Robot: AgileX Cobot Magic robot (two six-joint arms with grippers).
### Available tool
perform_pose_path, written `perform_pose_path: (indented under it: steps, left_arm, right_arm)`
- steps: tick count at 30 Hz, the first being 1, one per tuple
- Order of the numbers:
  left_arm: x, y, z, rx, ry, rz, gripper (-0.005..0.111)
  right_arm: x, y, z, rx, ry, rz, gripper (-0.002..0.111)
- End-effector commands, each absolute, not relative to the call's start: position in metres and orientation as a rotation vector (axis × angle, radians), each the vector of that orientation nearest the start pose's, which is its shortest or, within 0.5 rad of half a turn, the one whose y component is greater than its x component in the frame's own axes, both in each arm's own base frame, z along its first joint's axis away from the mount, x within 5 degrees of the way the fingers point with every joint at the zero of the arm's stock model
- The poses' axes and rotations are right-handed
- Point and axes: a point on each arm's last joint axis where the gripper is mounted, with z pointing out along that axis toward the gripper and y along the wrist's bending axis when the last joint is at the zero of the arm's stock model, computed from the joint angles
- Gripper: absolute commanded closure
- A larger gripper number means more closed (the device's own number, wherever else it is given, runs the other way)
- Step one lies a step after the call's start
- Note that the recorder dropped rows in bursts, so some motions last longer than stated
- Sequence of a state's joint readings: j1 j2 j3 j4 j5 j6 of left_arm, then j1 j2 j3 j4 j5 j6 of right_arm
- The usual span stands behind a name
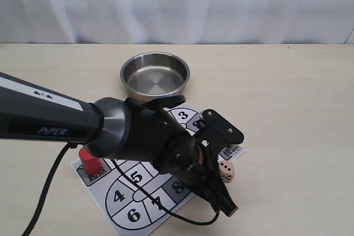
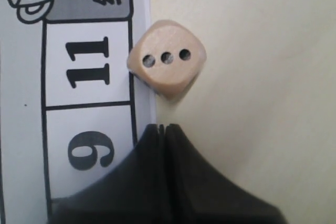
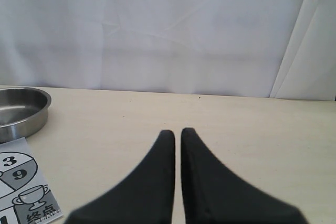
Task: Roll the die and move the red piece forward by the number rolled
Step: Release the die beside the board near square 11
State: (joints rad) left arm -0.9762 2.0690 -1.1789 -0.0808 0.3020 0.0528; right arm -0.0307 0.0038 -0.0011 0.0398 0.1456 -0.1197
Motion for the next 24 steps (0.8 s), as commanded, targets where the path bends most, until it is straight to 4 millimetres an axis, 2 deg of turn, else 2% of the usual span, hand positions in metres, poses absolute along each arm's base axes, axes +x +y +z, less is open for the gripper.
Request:
perform_pose_path:
  steps: [1,17,20,24]
  left_arm:
    - [0.222,-0.334,0.106,1.244,2.406,-0.352,0.107]
    - [0.221,-0.332,0.105,1.258,2.431,-0.338,0.107]
    - [0.22,-0.332,0.108,1.256,2.426,-0.341,0.107]
    - [0.218,-0.328,0.129,1.259,2.424,-0.348,0.107]
  right_arm:
    - [0.056,-0.001,0.2,-0.044,1.623,-0.084,0.104]
    - [0.056,-0.001,0.2,-0.044,1.623,-0.084,0.104]
    - [0.056,-0.001,0.2,-0.044,1.623,-0.084,0.104]
    - [0.056,-0.001,0.2,-0.044,1.623,-0.084,0.104]
